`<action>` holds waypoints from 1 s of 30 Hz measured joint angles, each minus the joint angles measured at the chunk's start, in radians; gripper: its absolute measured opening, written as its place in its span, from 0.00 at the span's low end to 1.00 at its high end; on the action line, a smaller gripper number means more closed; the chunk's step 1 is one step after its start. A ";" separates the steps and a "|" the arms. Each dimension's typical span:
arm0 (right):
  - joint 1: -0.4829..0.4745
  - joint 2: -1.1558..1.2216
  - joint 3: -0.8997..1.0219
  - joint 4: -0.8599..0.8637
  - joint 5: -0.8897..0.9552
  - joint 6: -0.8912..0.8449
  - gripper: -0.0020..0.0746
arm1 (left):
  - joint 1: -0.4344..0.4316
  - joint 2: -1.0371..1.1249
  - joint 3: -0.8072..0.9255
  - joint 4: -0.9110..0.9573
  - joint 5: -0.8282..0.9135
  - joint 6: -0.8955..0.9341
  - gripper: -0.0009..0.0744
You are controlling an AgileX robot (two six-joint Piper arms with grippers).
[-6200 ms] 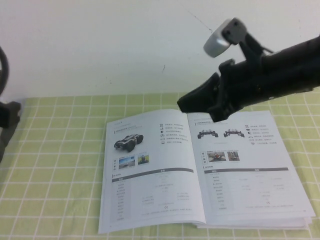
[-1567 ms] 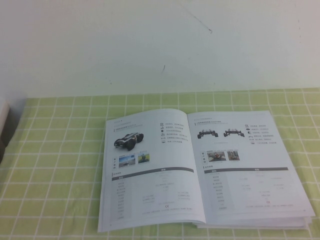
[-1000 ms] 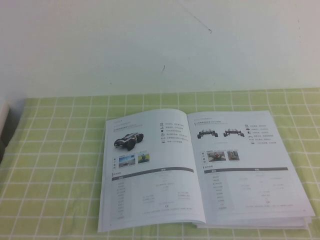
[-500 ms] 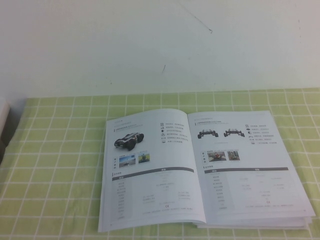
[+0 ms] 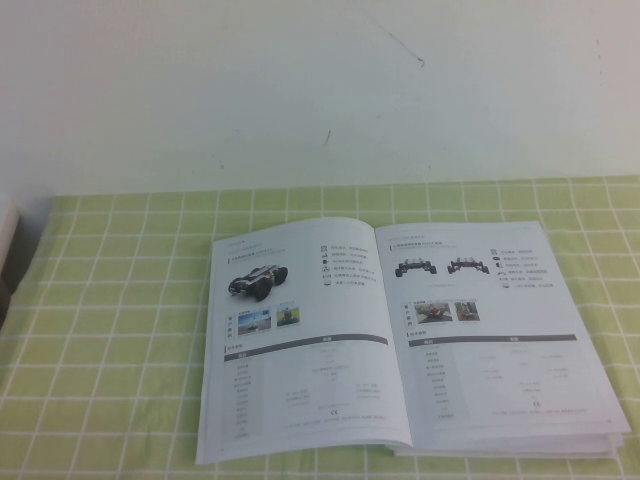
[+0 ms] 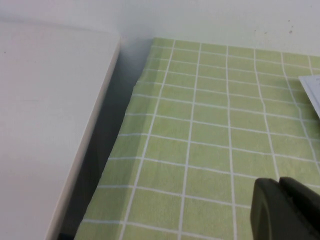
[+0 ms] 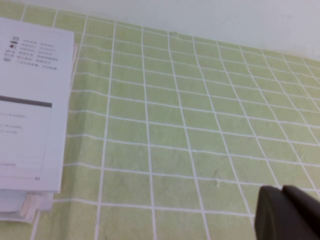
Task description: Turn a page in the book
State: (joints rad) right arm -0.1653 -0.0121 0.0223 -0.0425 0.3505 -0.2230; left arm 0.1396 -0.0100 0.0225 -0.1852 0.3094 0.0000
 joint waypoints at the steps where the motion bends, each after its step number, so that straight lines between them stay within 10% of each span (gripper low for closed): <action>1: 0.000 0.000 0.000 0.000 0.000 0.000 0.02 | 0.000 0.000 0.000 -0.001 0.000 0.013 0.01; 30: 0.000 0.000 0.000 0.000 0.004 0.000 0.02 | -0.127 -0.002 0.000 0.037 -0.001 0.038 0.01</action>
